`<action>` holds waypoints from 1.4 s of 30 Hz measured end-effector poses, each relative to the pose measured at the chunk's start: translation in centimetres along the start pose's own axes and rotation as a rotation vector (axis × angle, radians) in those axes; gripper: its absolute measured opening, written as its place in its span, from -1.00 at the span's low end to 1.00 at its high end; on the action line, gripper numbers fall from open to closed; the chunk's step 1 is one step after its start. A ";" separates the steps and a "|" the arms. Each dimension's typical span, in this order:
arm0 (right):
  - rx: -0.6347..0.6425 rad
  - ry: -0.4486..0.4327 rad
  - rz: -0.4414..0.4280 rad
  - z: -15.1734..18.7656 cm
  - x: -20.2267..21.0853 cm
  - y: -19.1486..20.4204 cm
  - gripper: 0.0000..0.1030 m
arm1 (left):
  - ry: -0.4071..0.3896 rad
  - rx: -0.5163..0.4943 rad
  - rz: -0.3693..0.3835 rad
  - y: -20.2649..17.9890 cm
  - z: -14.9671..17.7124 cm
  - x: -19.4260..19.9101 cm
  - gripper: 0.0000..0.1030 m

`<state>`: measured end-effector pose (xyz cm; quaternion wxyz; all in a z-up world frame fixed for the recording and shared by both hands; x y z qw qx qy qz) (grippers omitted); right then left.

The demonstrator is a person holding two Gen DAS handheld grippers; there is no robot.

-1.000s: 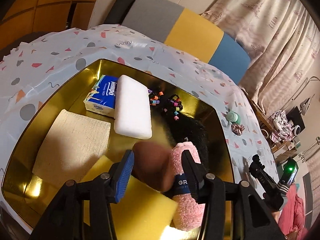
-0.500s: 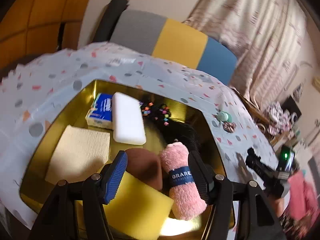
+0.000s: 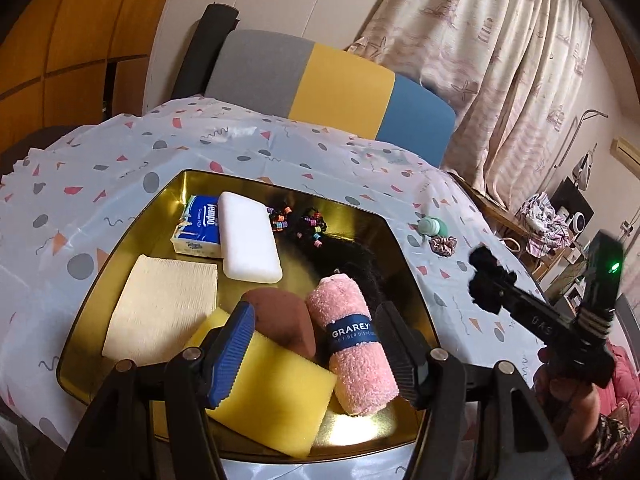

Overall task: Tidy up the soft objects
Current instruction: 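Lower the black scrunchie into the gold tray and open the right tool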

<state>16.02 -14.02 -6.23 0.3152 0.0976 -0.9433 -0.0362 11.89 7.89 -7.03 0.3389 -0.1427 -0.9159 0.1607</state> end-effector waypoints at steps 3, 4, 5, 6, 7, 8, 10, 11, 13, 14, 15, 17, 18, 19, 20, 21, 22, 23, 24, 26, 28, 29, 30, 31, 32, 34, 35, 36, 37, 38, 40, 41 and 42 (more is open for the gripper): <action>0.031 0.007 -0.068 -0.3 0.0 3.8 -0.56 | 0.001 0.006 -0.008 0.4 0.0 0.1 0.24; 0.036 0.010 -0.085 -0.3 0.0 4.8 -0.56 | 0.001 0.013 -0.009 0.6 0.0 0.2 0.24; 0.041 0.015 -0.101 -0.2 -0.2 5.8 -0.56 | 0.000 0.025 -0.012 0.8 -0.1 0.2 0.24; 0.049 0.025 -0.113 0.0 -0.5 6.7 -0.56 | 0.000 0.033 -0.015 1.0 -0.1 0.3 0.24; 0.054 0.033 -0.118 0.1 -0.8 7.3 -0.56 | -0.001 0.042 -0.016 1.3 -0.1 0.4 0.24; 0.055 0.041 -0.124 0.3 -1.1 7.9 -0.56 | -0.002 0.046 -0.017 1.4 -0.1 0.4 0.24; 0.046 0.062 -0.136 0.6 -1.6 8.8 -0.56 | -0.007 0.050 -0.024 1.8 -0.2 0.6 0.24; 0.043 0.070 -0.138 0.7 -1.9 8.9 -0.55 | -0.009 0.053 -0.025 1.9 -0.3 0.6 0.24; 0.034 0.076 -0.136 1.0 -2.0 9.3 -0.51 | -0.008 0.061 -0.025 2.1 -0.3 0.6 0.24; 0.033 0.073 -0.126 1.0 -2.1 9.5 -0.51 | -0.006 0.067 -0.023 2.3 -0.3 0.6 0.24; 0.038 0.069 -0.115 0.9 -2.3 9.5 -0.50 | -0.005 0.070 -0.022 2.3 -0.2 0.5 0.24; 0.058 0.064 -0.085 1.1 -2.5 9.6 -0.34 | -0.001 0.071 -0.020 2.3 -0.2 0.5 0.24; 0.065 0.063 -0.072 1.2 -2.6 9.6 -0.21 | 0.000 0.070 -0.020 2.3 -0.1 0.5 0.24; 0.067 0.063 -0.063 1.3 -2.7 9.4 -0.10 | 0.001 0.068 -0.019 2.2 -0.1 0.4 0.24; 0.066 0.062 -0.054 1.4 -2.7 9.3 -0.04 | 0.002 0.066 -0.018 2.2 -0.1 0.4 0.24; 0.063 0.060 -0.045 1.5 -2.6 9.1 0.04 | 0.002 0.064 -0.018 2.1 -0.1 0.4 0.24; 0.060 0.056 -0.038 1.5 -2.5 8.8 0.06 | 0.003 0.063 -0.018 2.1 -0.1 0.4 0.24; 0.055 0.052 -0.034 1.5 -2.4 8.6 0.06 | 0.002 0.062 -0.017 2.1 -0.1 0.4 0.24; 0.049 0.047 -0.029 1.4 -2.2 8.3 0.07 | 0.002 0.061 -0.017 2.0 0.0 0.4 0.24; 0.034 0.033 -0.023 1.1 -1.6 7.8 0.12 | 0.000 0.058 -0.017 1.9 0.0 0.4 0.24; 0.025 0.010 -0.015 0.5 -0.9 7.3 0.21 | -0.001 0.055 -0.011 1.8 0.0 0.4 0.24; 0.021 -0.003 -0.012 0.2 -0.5 7.0 0.23 | -0.001 0.051 0.000 1.6 0.0 0.4 0.24; 0.017 -0.017 -0.009 -0.1 -0.1 6.8 0.26 | 0.000 0.047 0.013 1.4 0.0 0.3 0.24; 0.012 -0.031 -0.005 -0.5 0.4 6.4 0.28 | -0.001 0.040 0.031 1.0 0.1 0.3 0.24; 0.007 -0.043 0.000 -0.8 0.7 6.0 0.29 | -0.001 0.035 0.038 0.8 0.1 0.3 0.24; -0.004 -0.058 0.009 -1.2 1.3 5.3 0.35 | 0.001 0.014 0.056 0.0 0.1 0.3 0.24; -0.008 -0.066 0.016 -1.3 1.5 4.9 0.37 | 0.002 0.004 0.064 -0.3 0.1 0.3 0.24; -0.011 -0.074 0.028 -1.4 1.8 4.3 0.39 | 0.003 -0.007 0.070 -0.6 0.2 0.3 0.24; -0.012 -0.079 0.042 -1.3 1.9 3.6 0.40 | 0.003 -0.016 0.072 -0.9 0.3 0.3 0.24; -0.012 -0.080 0.055 -1.2 2.0 3.1 0.41 | 0.003 -0.028 0.076 -1.3 0.3 0.3 0.24; -0.014 -0.069 0.089 -0.7 1.8 1.6 0.41 | 0.006 -0.044 0.083 -1.8 0.5 0.2 0.24; -0.019 -0.055 0.108 -0.3 1.5 0.5 0.41 | 0.010 -0.054 0.090 -2.2 0.6 0.2 0.24; -0.022 -0.048 0.120 0.0 1.3 -0.2 0.41 | 0.015 -0.063 0.098 -2.6 0.8 0.1 0.24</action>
Point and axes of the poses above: each gripper's, at about its wrist camera, not at the fingertips, and x roughly against the way its jaws point, y to its left, z to its underside, the point moved 7 cm from there along -x, roughly the way its jaws point, and after that the axes turned 5 degrees about z, right-handed, at the moved point
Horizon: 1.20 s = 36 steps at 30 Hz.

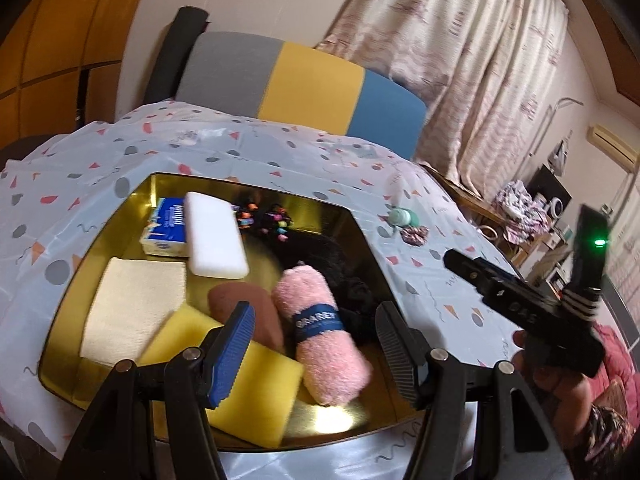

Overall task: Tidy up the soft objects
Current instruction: 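Lower the black scrunchie into the gold tray and open the right tool, then reach the left tool to the green squeeze bottle and grasp it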

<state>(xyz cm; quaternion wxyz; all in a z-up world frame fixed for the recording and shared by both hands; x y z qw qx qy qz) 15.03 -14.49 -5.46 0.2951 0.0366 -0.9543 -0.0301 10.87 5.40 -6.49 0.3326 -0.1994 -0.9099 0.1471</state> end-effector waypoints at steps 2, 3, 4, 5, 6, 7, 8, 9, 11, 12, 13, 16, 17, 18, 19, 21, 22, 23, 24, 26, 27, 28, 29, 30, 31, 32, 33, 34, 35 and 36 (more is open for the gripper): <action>0.007 0.020 0.039 0.8 -0.8 -1.8 0.41 | 0.010 -0.023 0.017 -1.0 0.3 -0.2 0.24; 0.013 0.027 0.054 1.1 -1.1 -2.6 0.41 | 0.016 -0.035 0.023 -1.6 0.5 -0.3 0.24; 0.022 0.032 0.069 1.3 -1.4 -3.3 0.41 | 0.019 -0.046 0.030 -2.1 0.6 -0.3 0.24; 0.037 0.038 0.091 1.5 -1.8 -4.3 0.41 | 0.022 -0.062 0.046 -3.0 0.8 -0.4 0.24; 0.047 0.042 0.107 1.7 -2.1 -5.0 0.41 | 0.024 -0.073 0.055 -3.6 1.0 -0.5 0.24; 0.056 0.045 0.122 1.8 -2.4 -5.7 0.41 | 0.027 -0.084 0.064 -4.2 1.1 -0.6 0.24; 0.066 0.048 0.138 1.8 -2.7 -6.6 0.41 | 0.035 -0.093 0.078 -5.1 1.4 -0.8 0.24; 0.075 0.050 0.156 1.8 -3.1 -7.6 0.41 | 0.040 -0.095 0.086 -5.6 1.5 -1.0 0.24; 0.083 0.056 0.191 1.8 -3.8 -9.3 0.41 | 0.053 -0.091 0.112 -6.9 1.7 -1.5 0.24; 0.082 0.056 0.209 1.7 -4.1 -10.2 0.41 | 0.059 -0.087 0.123 -7.4 1.8 -1.8 0.24; 0.079 0.058 0.226 1.7 -4.4 -11.1 0.41 | 0.066 -0.085 0.133 -7.9 1.8 -2.0 0.24; 0.046 0.073 0.267 2.1 -5.2 -13.6 0.41 | 0.088 -0.085 0.151 -9.4 1.7 -2.9 0.24; 0.032 0.076 0.274 2.3 -5.4 -14.2 0.41 | 0.095 -0.087 0.160 -10.1 1.5 -3.3 0.24; 0.017 0.081 0.281 2.7 -5.7 -14.8 0.41 | 0.099 -0.089 0.164 -10.6 1.3 -3.6 0.24; -0.001 0.091 0.281 3.1 -5.8 -15.2 0.41 | 0.105 -0.092 0.165 -11.1 1.0 -3.9 0.24; -0.039 0.103 0.273 3.5 -6.1 -15.8 0.41 | 0.122 -0.094 0.157 -12.1 0.3 -4.8 0.24; -0.047 0.101 0.274 3.6 -6.1 -16.0 0.41 | 0.133 -0.095 0.151 -12.7 -0.1 -5.4 0.24; -0.053 0.099 0.271 3.6 -6.0 -16.1 0.41 | 0.139 -0.095 0.149 -13.1 -0.3 -5.8 0.24; -0.055 0.099 0.266 3.7 -6.1 -16.1 0.41 | 0.150 -0.095 0.148 -13.8 -0.8 -6.5 0.24; -0.057 0.101 0.262 3.9 -6.2 -16.1 0.41 | 0.177 -0.092 0.163 -15.3 -1.8 -8.0 0.24; -0.058 0.105 0.262 3.9 -6.3 -16.1 0.41 | 0.184 -0.091 0.163 -16.0 -2.3 -8.7 0.24; -0.060 0.108 0.263 4.0 -6.4 -16.2 0.41 | 0.188 -0.092 0.162 -16.5 -2.7 -9.2 0.24; -0.062 0.109 0.264 4.1 -6.4 -16.1 0.41 | 0.197 -0.095 0.166 -17.2 -3.3 -10.0 0.24; -0.065 0.109 0.265 4.1 -6.5 -16.2 0.41 | 0.206 -0.097 0.163 -17.9 -3.9 -10.9 0.24; -0.068 0.106 0.265 4.1 -6.5 -16.2 0.41 | 0.207 -0.102 0.157 -18.3 -4.4 -11.5 0.24; -0.071 0.100 0.264 4.1 -6.4 -16.2 0.41 | 0.208 -0.121 0.155 -19.0 -5.1 -12.5 0.24; -0.075 0.092 0.262 4.1 -6.3 -16.3 0.41 | 0.214 -0.133 0.150 -19.4 -5.6 -13.3 0.24; -0.078 0.086 0.260 4.0 -6.2 -16.3 0.41 | 0.222 -0.145 0.139 -19.8 -6.2 -14.5 0.24; -0.083 0.077 0.259 4.0 -6.1 -16.4 0.41 | 0.230 -0.151 0.129 -20.0 -6.7 -15.6 0.24; -0.087 0.074 0.258 4.0 -6.0 -16.4 0.41 | 0.239 -0.154 0.112 -20.0 -7.1 -16.6 0.24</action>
Point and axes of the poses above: each gripper's, at about its wrist camera, not at the fingertips, and x roughly against the way its jaws point, y to its left, z to its underside, the point moved 7 cm from there along -x, roughly the way its jaws point, and after that the axes turned 5 degrees about z, right-handed, at the moved point
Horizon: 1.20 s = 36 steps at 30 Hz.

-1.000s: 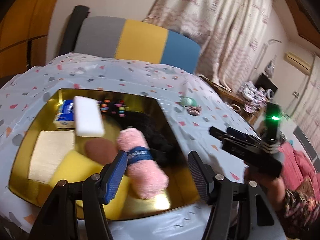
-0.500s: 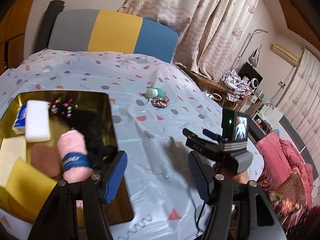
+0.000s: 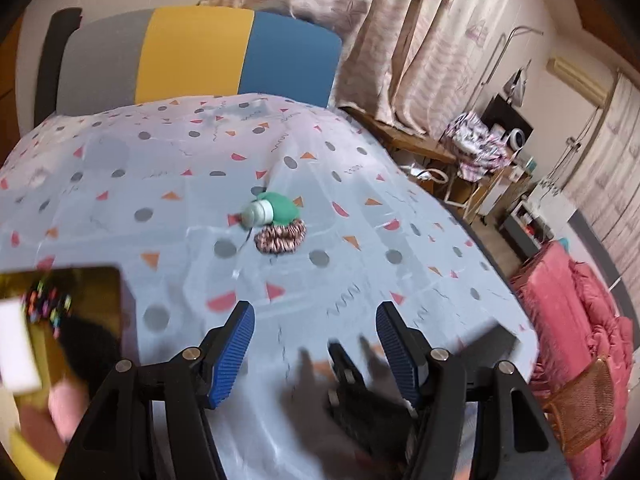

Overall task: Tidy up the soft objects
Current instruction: 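Reach the left tool to the green squeeze bottle and grasp it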

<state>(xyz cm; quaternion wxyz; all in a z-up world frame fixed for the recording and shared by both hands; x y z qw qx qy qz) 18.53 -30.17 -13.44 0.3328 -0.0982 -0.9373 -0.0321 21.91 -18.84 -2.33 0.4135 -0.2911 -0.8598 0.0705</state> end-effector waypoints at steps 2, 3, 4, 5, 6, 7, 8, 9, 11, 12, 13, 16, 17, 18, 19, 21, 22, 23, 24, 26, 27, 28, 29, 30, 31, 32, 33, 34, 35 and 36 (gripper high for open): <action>-0.014 -0.003 -0.002 0.0 0.0 -0.2 0.41 | 0.034 0.021 -0.027 0.5 -1.4 -2.2 0.24; -0.021 -0.003 -0.004 0.0 0.0 -0.3 0.41 | 0.042 0.036 -0.026 0.7 -2.0 -3.2 0.24; -0.029 -0.002 -0.007 0.0 0.0 -0.5 0.41 | 0.045 0.047 -0.035 1.0 -2.7 -4.2 0.24; -0.037 0.000 -0.010 0.0 -0.1 -0.6 0.41 | 0.049 0.050 -0.047 1.3 -3.3 -5.2 0.25; -0.047 0.002 -0.014 0.1 -0.1 -0.7 0.41 | 0.057 0.046 -0.057 1.5 -3.8 -6.1 0.25; -0.056 0.004 -0.017 0.1 -0.2 -0.9 0.41 | 0.065 0.038 -0.064 1.7 -4.3 -7.1 0.25; -0.066 0.005 -0.023 0.1 -0.2 -1.0 0.41 | 0.075 0.031 -0.068 1.9 -4.9 -8.2 0.25; -0.078 0.006 -0.029 0.1 -0.2 -1.2 0.41 | 0.085 0.026 -0.080 2.3 -5.6 -9.3 0.25; -0.107 0.005 -0.035 0.2 -0.3 -1.7 0.41 | 0.101 -0.022 -0.122 3.0 -6.9 -11.6 0.25; -0.118 0.005 -0.036 0.2 -0.3 -1.9 0.42 | 0.110 -0.043 -0.139 3.3 -7.4 -12.6 0.25; -0.136 0.006 -0.038 0.3 -0.3 -2.2 0.42 | 0.122 -0.063 -0.160 3.9 -7.9 -13.8 0.25; -0.181 0.012 -0.045 0.4 -0.5 -3.0 0.42 | 0.179 -0.110 -0.192 5.1 -8.6 -16.9 0.25; -0.201 0.016 -0.053 0.5 -0.6 -3.3 0.42 | 0.214 -0.127 -0.204 5.7 -8.7 -18.4 0.25; -0.214 0.019 -0.059 0.5 -0.6 -3.5 0.42 | 0.237 -0.133 -0.214 6.1 -8.6 -19.4 0.25; -0.227 0.022 -0.065 0.6 -0.7 -3.7 0.42 | 0.257 -0.140 -0.224 6.4 -8.7 -20.3 0.25; -0.258 0.031 -0.082 0.7 -0.9 -4.1 0.42 | 0.291 -0.175 -0.236 6.7 -8.7 -22.1 0.25; -0.271 0.035 -0.089 0.8 -1.0 -4.2 0.42 | 0.302 -0.194 -0.241 6.7 -8.7 -22.7 0.27; -0.284 0.039 -0.096 0.9 -1.1 -4.4 0.42 | 0.307 -0.224 -0.238 6.4 -8.7 -23.3 0.34; -0.299 0.044 -0.107 1.0 -1.2 -4.5 0.42 | 0.306 -0.245 -0.224 6.1 -8.9 -23.7 0.46; -0.320 0.054 -0.117 1.1 -1.4 -4.7 0.42 | 0.315 -0.298 -0.198 5.5 -8.7 -24.5 0.51; -0.331 0.061 -0.125 1.3 -1.5 -4.8 0.42 | 0.321 -0.319 -0.197 5.4 -8.6 -24.8 0.51; -0.338 0.065 -0.130 1.4 -1.6 -4.8 0.42 | 0.329 -0.339 -0.205 5.2 -8.3 -25.2 0.51; -0.344 0.067 -0.135 1.4 -1.6 -4.8 0.42 | 0.335 -0.357 -0.219 5.2 -8.1 -25.5 0.51; -0.349 0.064 -0.139 1.4 -1.6 -4.8 0.42 | 0.328 -0.359 -0.209 5.0 -7.9 -25.6 0.51; -0.352 0.061 -0.141 1.4 -1.5 -4.8 0.42 | 0.320 -0.348 -0.193 4.7 -7.7 -25.6 0.51; -0.357 0.059 -0.143 1.4 -1.5 -4.8 0.42 | 0.314 -0.342 -0.190 4.7 -7.7 -25.6 0.49; -0.361 0.059 -0.145 1.4 -1.4 -4.9 0.42 | 0.302 -0.336 -0.196 4.7 -7.7 -25.6 0.44; -0.365 0.059 -0.147 1.5 -1.4 -5.0 0.42 | 0.289 -0.324 -0.184 4.6 -7.7 -25.4 0.39; -0.367 0.059 -0.149 1.5 -1.4 -5.0 0.42 | 0.280 -0.315 -0.168 4.4 -7.8 -25.3 0.32; -0.369 0.059 -0.149 1.5 -1.4 -5.0 0.42 | 0.277 -0.314 -0.159 4.3 -7.8 -25.2 0.11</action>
Point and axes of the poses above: each gripper's, at about its wrist camera, not at the fingertips, and x roughly against the way its jaws point, y to its left, z to its underside, the point moved 7 cm from there along -x, roughly the way its jaws point, and after that the axes turned 5 degrees about z, right-handed, at the moved point
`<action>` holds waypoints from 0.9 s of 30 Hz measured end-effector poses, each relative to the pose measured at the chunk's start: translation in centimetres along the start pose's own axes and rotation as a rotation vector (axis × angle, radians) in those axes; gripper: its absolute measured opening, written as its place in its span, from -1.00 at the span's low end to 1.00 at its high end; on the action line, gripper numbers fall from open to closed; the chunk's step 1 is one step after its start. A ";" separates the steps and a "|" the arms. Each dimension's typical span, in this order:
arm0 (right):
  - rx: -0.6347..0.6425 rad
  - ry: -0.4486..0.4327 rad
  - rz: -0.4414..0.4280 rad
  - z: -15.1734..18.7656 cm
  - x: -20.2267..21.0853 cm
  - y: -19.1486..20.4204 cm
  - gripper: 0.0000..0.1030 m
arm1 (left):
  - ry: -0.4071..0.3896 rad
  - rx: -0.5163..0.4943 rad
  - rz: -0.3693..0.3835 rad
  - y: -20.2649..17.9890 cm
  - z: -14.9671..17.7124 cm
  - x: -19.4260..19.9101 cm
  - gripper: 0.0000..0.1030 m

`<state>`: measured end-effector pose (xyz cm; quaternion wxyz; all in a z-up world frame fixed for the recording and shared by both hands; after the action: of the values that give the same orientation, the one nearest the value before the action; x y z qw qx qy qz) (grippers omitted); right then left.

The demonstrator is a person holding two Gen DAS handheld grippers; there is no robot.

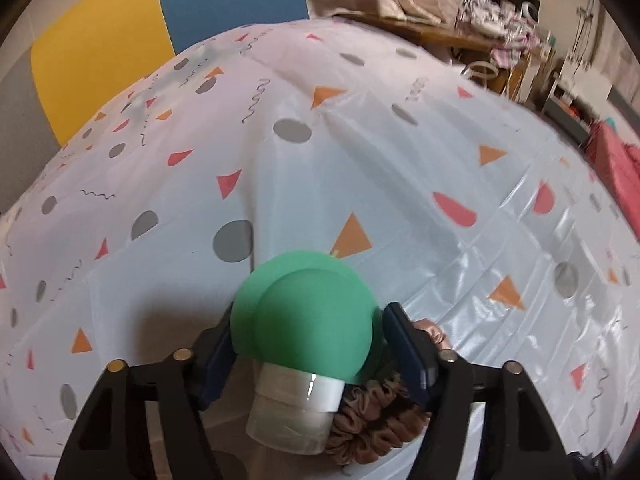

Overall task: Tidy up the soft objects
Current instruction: 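Reach the left tool to the green squeeze bottle and grasp it, then grasp the pink satin scrunchie with the right tool while the left tool holds the bottle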

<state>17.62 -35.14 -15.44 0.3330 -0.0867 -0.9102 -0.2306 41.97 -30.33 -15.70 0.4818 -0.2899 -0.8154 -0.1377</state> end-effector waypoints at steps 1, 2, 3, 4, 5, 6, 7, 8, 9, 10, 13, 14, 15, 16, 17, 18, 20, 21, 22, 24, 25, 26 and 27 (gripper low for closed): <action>0.000 0.000 0.001 0.0 0.0 0.0 0.42 | 0.007 -0.005 0.007 0.0 0.0 -0.1 0.08; 0.000 0.000 0.002 0.0 0.0 0.0 0.42 | 0.010 -0.013 0.010 -0.1 0.0 0.1 0.01; 0.000 0.000 0.003 0.0 0.0 0.0 0.42 | 0.011 -0.022 -0.001 -0.2 0.0 0.2 -0.08; 0.001 0.000 0.003 0.0 0.0 0.0 0.42 | 0.008 -0.029 -0.011 -0.1 0.0 0.2 -0.10; 0.001 0.000 0.003 0.0 0.0 0.0 0.42 | -0.003 -0.032 -0.022 -0.1 0.1 0.6 -0.11; 0.000 0.000 0.003 0.0 0.0 0.0 0.42 | -0.014 -0.031 -0.028 -0.1 0.1 0.9 -0.11; 0.000 0.000 0.003 0.0 0.0 0.0 0.42 | -0.031 -0.027 -0.028 -0.1 0.2 1.5 -0.11; 0.000 0.000 0.003 0.0 0.0 0.0 0.42 | -0.052 -0.018 -0.021 -0.1 0.2 2.2 -0.11; 0.000 -0.001 0.005 0.0 -0.1 0.0 0.42 | -0.073 -0.008 -0.019 0.0 0.3 3.0 -0.11; 0.000 -0.001 0.007 0.0 -0.1 0.0 0.42 | -0.086 0.001 -0.020 0.2 0.3 3.4 -0.11; 0.003 0.000 0.013 0.0 -0.1 -0.1 0.42 | -0.129 0.029 -0.014 0.6 0.5 5.4 -0.11; 0.004 0.000 0.015 0.0 -0.1 -0.1 0.42 | -0.143 0.039 -0.015 0.8 0.7 6.1 -0.11; 0.005 0.001 0.016 0.0 -0.2 -0.1 0.42 | -0.152 0.050 -0.014 0.8 1.1 6.7 -0.11; 0.005 0.001 0.017 0.0 -0.2 -0.1 0.42 | -0.160 0.063 -0.008 0.7 1.5 7.3 -0.11; 0.006 0.001 0.018 0.0 -0.2 -0.1 0.42 | -0.170 0.085 0.005 0.8 2.0 8.0 -0.11; 0.007 0.002 0.020 0.0 -0.2 -0.1 0.42 | -0.176 0.102 0.014 0.8 2.6 8.4 -0.11; 0.010 0.002 0.024 0.0 -0.3 -0.1 0.42 | -0.170 0.149 0.043 0.9 4.1 8.8 -0.11; 0.011 0.003 0.025 0.0 -0.3 -0.1 0.42 | -0.162 0.167 0.056 0.8 4.8 8.9 -0.11; 0.012 0.004 0.027 0.0 -0.3 -0.1 0.42 | -0.146 0.188 0.072 0.8 5.9 8.8 -0.11; 0.014 0.005 0.029 0.0 -0.4 -0.1 0.42 | -0.131 0.211 0.066 0.7 7.5 8.7 -0.11; 0.016 0.005 0.031 0.0 -0.4 -0.1 0.42 | -0.124 0.226 0.065 0.8 8.3 8.8 -0.11; 0.017 0.006 0.033 0.0 -0.4 0.0 0.42 | -0.122 0.257 0.080 0.7 9.5 9.0 -0.11; 0.018 0.007 0.034 0.1 -0.4 0.0 0.42 | -0.126 0.278 0.094 0.5 10.2 9.4 -0.10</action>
<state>17.89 -35.13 -15.76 0.3407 -0.0984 -0.9096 -0.2168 31.68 -21.60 -12.69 0.4709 -0.2664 -0.8408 0.0176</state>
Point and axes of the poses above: each gripper's, at about its wrist camera, not at the fingertips, and x roughly against the way its jaws point, y to its left, z to its underside, the point moved 7 cm from there along -x, roughly the way its jaws point, and after that the axes turned 5 degrees about z, right-handed, at the moved point
